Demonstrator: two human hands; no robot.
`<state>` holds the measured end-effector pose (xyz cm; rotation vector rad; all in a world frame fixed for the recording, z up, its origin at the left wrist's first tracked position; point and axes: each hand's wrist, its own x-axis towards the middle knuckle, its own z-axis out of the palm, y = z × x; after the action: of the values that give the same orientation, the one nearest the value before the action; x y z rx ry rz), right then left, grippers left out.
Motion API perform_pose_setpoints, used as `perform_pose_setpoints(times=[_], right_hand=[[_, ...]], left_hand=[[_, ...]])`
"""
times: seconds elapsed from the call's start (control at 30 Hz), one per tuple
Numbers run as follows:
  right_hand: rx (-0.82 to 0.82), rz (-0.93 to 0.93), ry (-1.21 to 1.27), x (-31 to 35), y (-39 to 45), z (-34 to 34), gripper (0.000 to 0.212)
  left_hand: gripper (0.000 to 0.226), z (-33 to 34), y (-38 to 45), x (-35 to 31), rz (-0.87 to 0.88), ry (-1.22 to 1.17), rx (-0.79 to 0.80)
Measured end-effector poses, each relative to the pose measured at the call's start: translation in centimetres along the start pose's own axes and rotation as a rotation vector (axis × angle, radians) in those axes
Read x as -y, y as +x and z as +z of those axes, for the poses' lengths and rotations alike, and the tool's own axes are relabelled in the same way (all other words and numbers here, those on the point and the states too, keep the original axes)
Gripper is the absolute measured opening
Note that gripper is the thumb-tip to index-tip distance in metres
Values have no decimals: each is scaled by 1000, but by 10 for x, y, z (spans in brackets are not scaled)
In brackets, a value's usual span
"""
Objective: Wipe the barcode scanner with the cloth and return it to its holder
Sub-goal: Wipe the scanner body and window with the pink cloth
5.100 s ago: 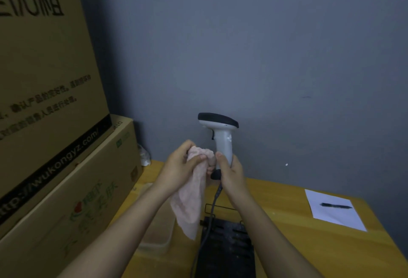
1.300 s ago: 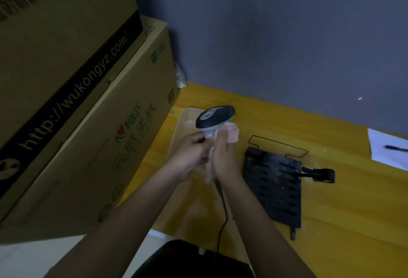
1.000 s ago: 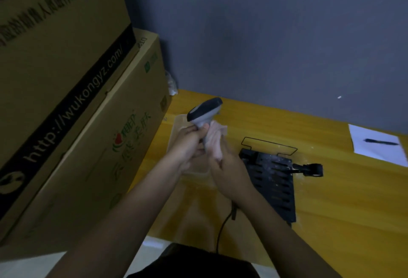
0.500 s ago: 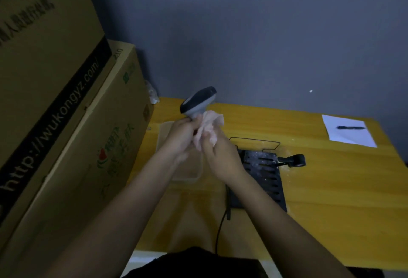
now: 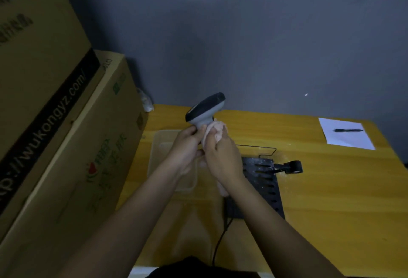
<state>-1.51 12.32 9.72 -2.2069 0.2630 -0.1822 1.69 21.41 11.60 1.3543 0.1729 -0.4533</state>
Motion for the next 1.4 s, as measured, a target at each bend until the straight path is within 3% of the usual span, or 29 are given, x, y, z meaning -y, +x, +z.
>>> perform_pose_setpoints(times=[0.1, 0.2, 0.27, 0.37, 0.43, 0.5, 0.6, 0.7, 0.77, 0.9, 1.03, 1.2, 1.3, 1.4], right_hand=[[15, 18, 95, 2, 12, 0, 46], [175, -111, 72, -5, 6, -14, 42], [264, -245, -122, -11, -2, -24, 39], [225, -415, -502, -22, -10, -28, 42], [145, -503, -573, -26, -11, -24, 45], [102, -402, -347, -19, -10, -23, 43], [108, -34, 83, -11, 3, -21, 37], [125, 142, 316, -6, 15, -16, 46], [195, 126, 307, -8, 12, -13, 54], [287, 60, 297, -10, -2, -22, 47], [264, -77, 226, -13, -10, -40, 41], [181, -278, -48, -34, -6, -67, 36], [116, -92, 121, -33, 1, -80, 42], [261, 62, 320, -9, -1, -71, 38]], left_hand=[[26, -1, 0, -2, 16, -34, 3], [29, -6, 7, -9, -12, -36, -37], [27, -8, 13, -12, -56, -56, -91], [27, -3, 16, -13, -92, -102, -163], [28, 3, 16, -11, -91, -112, -195], [28, 10, 14, -9, -65, -78, -170], [27, 14, 8, 1, -38, -42, -134], [26, 15, 6, 4, -4, -74, -150], [28, 13, 7, 0, 3, -119, -146], [33, 11, 6, -11, -55, -311, -70], [33, 12, 6, -14, -43, -317, -64], [24, 12, 6, -15, 16, -208, -44], [22, 11, 6, -14, 36, -171, -23], [27, 17, 4, -12, 53, -151, 7]])
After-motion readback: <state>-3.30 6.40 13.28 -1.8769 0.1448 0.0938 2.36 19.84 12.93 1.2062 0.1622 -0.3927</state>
